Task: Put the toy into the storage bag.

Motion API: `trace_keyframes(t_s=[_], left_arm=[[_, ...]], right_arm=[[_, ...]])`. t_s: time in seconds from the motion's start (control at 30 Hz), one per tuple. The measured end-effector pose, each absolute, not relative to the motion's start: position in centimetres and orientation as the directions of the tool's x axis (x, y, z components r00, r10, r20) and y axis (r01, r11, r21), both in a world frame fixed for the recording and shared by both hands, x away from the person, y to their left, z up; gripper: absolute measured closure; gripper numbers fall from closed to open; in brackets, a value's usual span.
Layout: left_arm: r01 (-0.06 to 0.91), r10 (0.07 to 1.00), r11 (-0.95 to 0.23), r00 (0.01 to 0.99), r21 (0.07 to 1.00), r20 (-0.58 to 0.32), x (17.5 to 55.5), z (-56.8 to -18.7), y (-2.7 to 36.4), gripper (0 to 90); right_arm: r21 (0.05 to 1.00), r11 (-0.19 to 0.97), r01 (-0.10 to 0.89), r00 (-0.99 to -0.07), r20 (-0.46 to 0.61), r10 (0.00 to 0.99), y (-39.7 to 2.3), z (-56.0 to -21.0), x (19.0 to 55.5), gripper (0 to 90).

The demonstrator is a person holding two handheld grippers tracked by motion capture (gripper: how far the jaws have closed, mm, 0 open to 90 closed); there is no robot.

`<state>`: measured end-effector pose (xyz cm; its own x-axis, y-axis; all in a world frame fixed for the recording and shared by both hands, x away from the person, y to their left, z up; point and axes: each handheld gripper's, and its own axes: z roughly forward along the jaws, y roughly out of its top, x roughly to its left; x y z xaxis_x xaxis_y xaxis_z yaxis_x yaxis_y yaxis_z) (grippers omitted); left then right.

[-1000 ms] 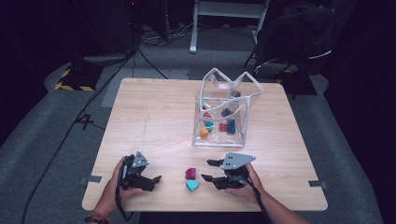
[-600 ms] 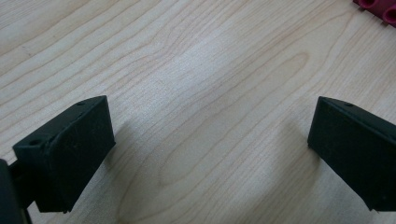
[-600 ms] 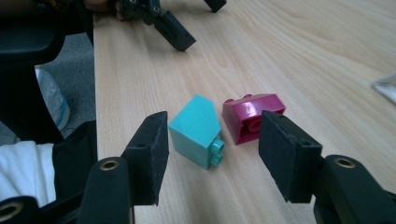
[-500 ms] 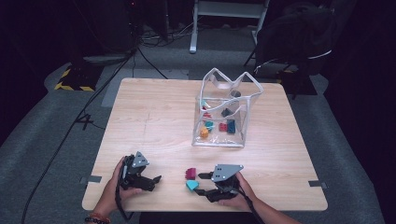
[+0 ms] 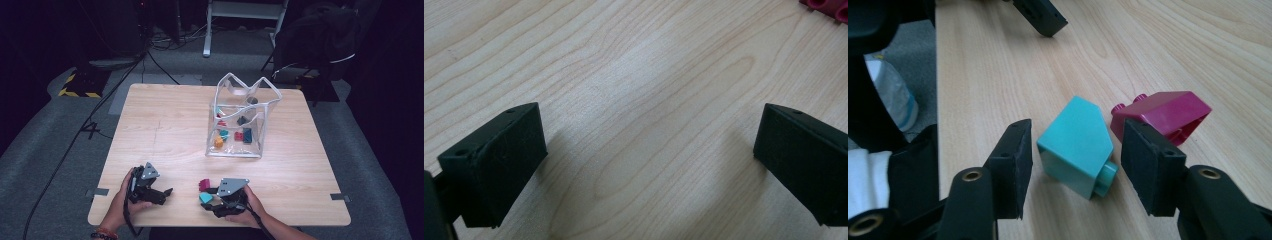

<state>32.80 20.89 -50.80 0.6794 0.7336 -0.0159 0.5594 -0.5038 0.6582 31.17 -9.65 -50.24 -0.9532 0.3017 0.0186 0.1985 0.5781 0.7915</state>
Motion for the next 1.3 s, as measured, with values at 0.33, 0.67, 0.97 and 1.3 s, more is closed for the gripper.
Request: trace_keyframes(t_s=[0.33,0.67,0.97,1.3], left_arm=[[0.560,0.734,-0.504,0.679,0.658,-0.016,32.8,-50.8,20.9,0.7],[0.560,0.734,-0.503,0.679,0.658,-0.016,32.8,-50.8,20.9,0.7],[0.560,0.734,-0.504,0.679,0.658,-0.016,32.8,-50.8,20.9,0.7],[0.559,0.734,-0.504,0.679,0.658,-0.016,32.8,-50.8,20.9,0.7]], right_arm=[[0.787,0.584,0.199,-0.949,0.006,0.315,-9.7,-50.3,31.2,57.6],[0.808,0.561,0.182,-0.955,0.009,0.296,-11.6,-49.1,30.9,57.7],[0.841,0.511,0.180,-0.938,-0.010,0.347,-14.3,-47.1,31.9,57.7],[0.871,0.443,0.212,-0.875,-0.033,0.483,-18.0,-45.0,34.3,57.8]])
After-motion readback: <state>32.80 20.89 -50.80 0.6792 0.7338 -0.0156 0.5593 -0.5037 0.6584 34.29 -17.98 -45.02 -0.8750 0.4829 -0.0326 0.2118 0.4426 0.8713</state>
